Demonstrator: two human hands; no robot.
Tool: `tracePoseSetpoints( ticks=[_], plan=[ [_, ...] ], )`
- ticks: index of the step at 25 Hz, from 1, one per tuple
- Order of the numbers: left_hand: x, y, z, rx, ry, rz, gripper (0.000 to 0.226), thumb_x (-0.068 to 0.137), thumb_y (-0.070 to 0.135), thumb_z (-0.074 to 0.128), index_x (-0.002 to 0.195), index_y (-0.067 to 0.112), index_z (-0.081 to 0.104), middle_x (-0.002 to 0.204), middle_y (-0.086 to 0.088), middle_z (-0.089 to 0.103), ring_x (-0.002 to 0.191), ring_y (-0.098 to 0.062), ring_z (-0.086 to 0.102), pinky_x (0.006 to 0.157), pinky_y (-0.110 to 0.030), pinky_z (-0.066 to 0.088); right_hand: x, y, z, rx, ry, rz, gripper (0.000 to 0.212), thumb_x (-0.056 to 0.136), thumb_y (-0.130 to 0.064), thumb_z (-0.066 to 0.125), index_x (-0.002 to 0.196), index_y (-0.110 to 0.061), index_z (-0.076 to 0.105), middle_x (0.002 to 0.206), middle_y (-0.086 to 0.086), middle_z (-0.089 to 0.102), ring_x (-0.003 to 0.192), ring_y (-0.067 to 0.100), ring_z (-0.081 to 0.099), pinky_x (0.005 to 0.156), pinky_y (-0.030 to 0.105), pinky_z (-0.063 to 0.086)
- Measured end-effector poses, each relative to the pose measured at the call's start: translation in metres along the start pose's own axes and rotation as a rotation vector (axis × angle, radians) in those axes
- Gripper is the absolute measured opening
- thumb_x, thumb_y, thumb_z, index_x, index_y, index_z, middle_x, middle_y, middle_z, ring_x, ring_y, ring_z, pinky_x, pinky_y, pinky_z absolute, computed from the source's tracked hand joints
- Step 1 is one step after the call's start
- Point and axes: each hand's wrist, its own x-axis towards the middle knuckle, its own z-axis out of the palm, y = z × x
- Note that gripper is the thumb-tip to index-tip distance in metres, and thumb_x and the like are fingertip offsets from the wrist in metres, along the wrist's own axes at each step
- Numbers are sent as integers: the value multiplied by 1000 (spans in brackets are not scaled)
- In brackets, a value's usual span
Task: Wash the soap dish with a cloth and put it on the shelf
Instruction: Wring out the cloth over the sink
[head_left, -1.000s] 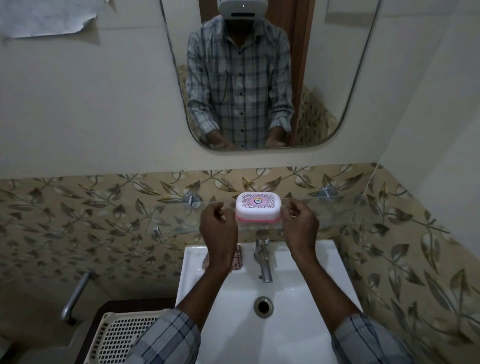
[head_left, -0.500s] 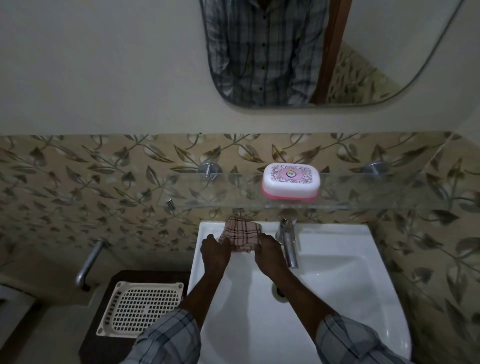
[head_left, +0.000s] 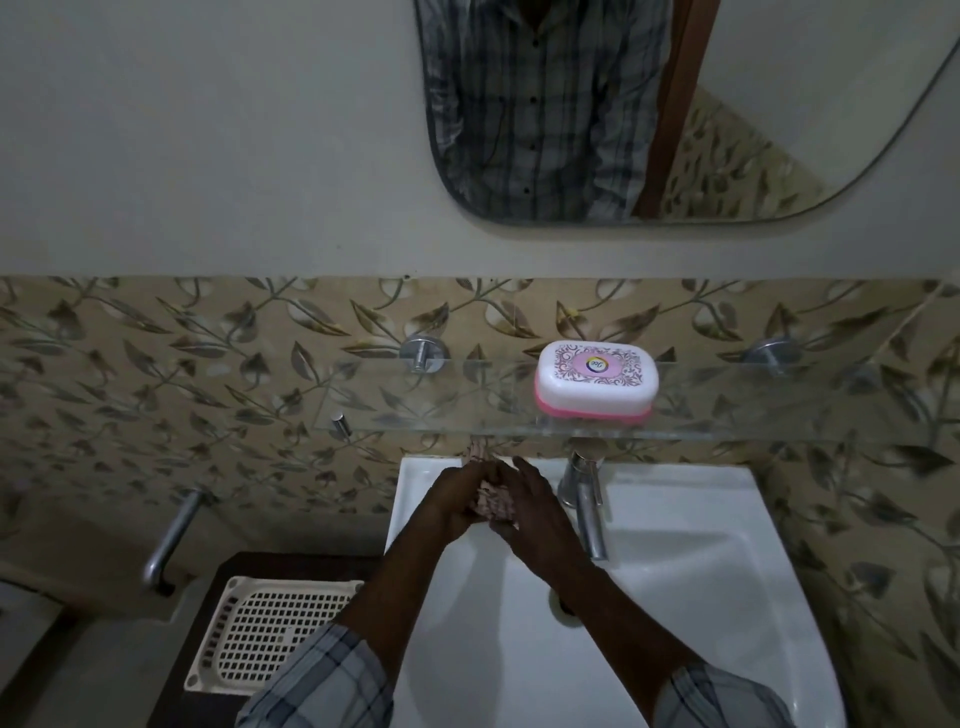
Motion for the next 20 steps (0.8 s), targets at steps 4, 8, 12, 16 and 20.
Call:
tracePoseSetpoints(
  ticks=[4, 8, 12, 16, 20],
  plan=[
    [-49, -3, -15, -133, -154, 97, 60, 92, 57, 51, 106, 3, 74, 101, -20, 74, 94, -33, 69, 88, -44, 57, -32, -8, -34, 619, 98, 68, 47, 85, -10, 68, 130, -20, 59, 119, -4, 71, 109, 14, 67, 89, 28, 55],
    [-95, -55, -4, 499, -60, 698, 32, 87, 31, 71, 118, 20, 72, 129, 2, 63, 122, -14, 57, 96, -19, 49, -57, -9, -51, 1486, -44, 419, 27, 92, -16, 63, 115, -5, 70, 111, 23, 72, 100, 40, 70, 88, 52, 57],
    [-103, -78, 18, 625, -20, 854, 57, 73, 27, 85, 125, 22, 64, 131, 1, 63, 119, -12, 61, 95, -26, 53, -74, -2, -64, 1605, -140, 333, 29, 85, -16, 71, 111, -4, 72, 116, 28, 68, 103, 41, 69, 80, 46, 59],
    [-100, -64, 22, 687, -88, 687, 78, 61, 41, 88, 131, 39, 55, 116, 8, 62, 102, -8, 64, 84, -17, 53, -84, 10, -73, 1262, -242, 225, 47, 76, -7, 81, 120, -4, 66, 118, 22, 69, 111, 41, 65, 94, 51, 53],
    [-97, -63, 12, 162, -311, 307, 57, 83, 32, 74, 136, 22, 55, 126, -6, 66, 109, -19, 68, 89, -33, 58, -89, 8, -88, 988, -261, 157, 37, 85, 2, 58, 110, -21, 72, 106, 9, 76, 99, 28, 73, 75, 32, 60]
  ],
)
